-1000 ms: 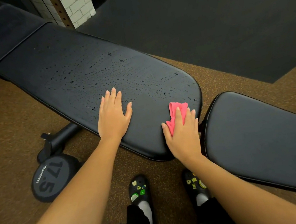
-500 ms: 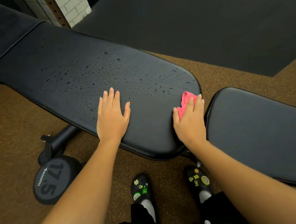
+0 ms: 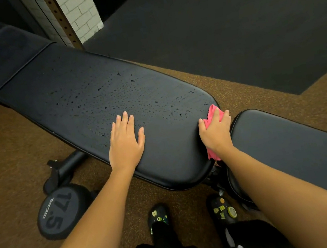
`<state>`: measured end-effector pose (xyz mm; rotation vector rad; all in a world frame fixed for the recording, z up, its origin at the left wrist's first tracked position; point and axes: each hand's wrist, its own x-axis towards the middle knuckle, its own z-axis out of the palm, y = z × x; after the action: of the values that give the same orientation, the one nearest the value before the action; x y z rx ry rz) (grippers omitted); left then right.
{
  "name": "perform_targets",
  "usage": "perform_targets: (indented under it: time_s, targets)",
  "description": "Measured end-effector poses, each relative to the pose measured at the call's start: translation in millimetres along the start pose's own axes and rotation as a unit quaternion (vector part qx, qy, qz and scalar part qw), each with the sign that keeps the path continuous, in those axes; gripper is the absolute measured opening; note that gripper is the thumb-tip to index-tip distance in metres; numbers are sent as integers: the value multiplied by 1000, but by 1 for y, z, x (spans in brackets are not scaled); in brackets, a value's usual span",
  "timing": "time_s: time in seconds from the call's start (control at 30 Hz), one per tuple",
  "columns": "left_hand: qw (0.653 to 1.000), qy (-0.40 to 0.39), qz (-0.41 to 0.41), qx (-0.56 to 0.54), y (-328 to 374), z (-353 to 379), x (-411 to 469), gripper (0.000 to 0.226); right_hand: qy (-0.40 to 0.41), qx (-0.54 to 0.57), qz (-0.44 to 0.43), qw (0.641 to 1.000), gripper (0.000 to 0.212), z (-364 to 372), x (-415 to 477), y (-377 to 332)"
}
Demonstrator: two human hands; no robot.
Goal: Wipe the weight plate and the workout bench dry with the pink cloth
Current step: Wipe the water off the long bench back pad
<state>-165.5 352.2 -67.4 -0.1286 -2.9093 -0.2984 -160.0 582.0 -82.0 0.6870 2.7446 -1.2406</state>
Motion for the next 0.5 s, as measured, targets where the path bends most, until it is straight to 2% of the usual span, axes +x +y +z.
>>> perform_targets:
  time_s: [0.1,0.23,0.5]
  targets:
    - [1000,-2,0,-3,0,-1,0,52,13,8,-5,1000,68,3,-6,0]
    - [1000,-4,0,-3,1,-1,0,52,34,-41,-33,998,67,12,-26,4]
    - [1000,-5,-2,-1,1,-3,0,51,-7,-12,-17,1000,68,-4,11,-2]
